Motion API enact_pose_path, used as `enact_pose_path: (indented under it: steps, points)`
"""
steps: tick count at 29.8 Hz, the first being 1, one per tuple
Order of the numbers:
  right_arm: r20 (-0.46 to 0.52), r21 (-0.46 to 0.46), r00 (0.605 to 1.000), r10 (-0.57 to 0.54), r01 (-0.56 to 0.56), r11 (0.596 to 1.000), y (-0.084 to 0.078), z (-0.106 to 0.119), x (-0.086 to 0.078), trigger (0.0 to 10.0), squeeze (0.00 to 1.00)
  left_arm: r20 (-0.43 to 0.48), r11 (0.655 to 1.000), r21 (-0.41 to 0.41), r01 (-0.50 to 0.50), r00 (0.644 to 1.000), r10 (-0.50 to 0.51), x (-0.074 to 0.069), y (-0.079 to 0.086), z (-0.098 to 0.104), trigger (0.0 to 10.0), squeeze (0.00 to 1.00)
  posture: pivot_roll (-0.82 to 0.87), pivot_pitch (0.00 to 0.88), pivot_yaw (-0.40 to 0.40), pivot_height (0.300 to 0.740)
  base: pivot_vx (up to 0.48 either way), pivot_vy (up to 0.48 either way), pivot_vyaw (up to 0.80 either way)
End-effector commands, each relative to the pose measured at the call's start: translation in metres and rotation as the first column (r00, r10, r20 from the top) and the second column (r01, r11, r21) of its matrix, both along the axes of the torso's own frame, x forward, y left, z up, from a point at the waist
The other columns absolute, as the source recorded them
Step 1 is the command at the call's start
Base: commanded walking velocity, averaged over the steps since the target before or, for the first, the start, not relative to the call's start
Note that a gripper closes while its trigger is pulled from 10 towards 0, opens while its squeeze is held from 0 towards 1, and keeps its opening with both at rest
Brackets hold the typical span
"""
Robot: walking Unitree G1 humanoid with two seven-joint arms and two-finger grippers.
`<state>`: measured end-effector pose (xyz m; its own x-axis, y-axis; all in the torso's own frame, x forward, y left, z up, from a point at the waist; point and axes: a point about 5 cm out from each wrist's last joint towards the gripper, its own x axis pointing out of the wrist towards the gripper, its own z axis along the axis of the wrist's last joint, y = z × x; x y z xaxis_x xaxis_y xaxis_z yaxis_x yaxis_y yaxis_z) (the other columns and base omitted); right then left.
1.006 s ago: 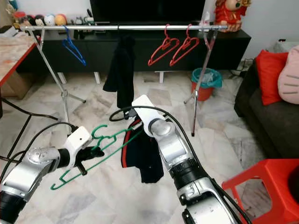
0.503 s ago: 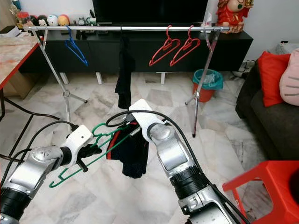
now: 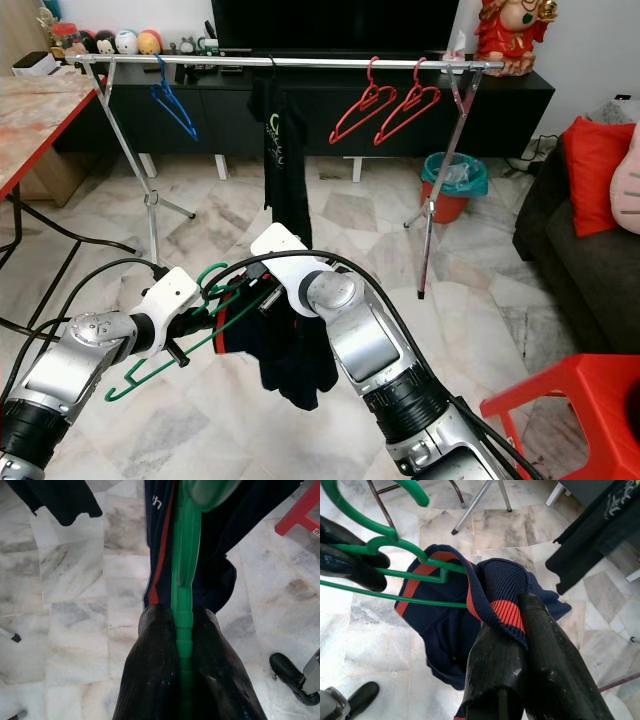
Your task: Hang hanger
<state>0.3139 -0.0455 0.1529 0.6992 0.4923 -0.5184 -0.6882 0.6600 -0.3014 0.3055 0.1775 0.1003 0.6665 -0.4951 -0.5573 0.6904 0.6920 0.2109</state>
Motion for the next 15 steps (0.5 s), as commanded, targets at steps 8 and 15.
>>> enact_pose_path:
  steps: [8, 15]
  points:
    - [0.032, 0.027, 0.976, 0.213, -0.214, 0.976, 0.02, 0.02, -0.019, 10.0, 0.0, 0.016, 0.999, 0.006, 0.041, 0.999, -0.041, 0.002, -0.003, 0.005, 10.0, 0.0, -0.09, 0.0, 0.003, 0.74, 0.0, 0.0, 0.0]
    - [0.011, -0.035, 0.921, 0.389, -0.388, 0.921, 0.025, 0.015, -0.036, 10.0, 0.0, 0.033, 0.999, -0.029, 0.044, 0.999, -0.043, 0.006, -0.008, 0.008, 10.0, 0.0, -0.1, 0.0, 0.004, 0.74, 0.0, 0.0, 0.0]
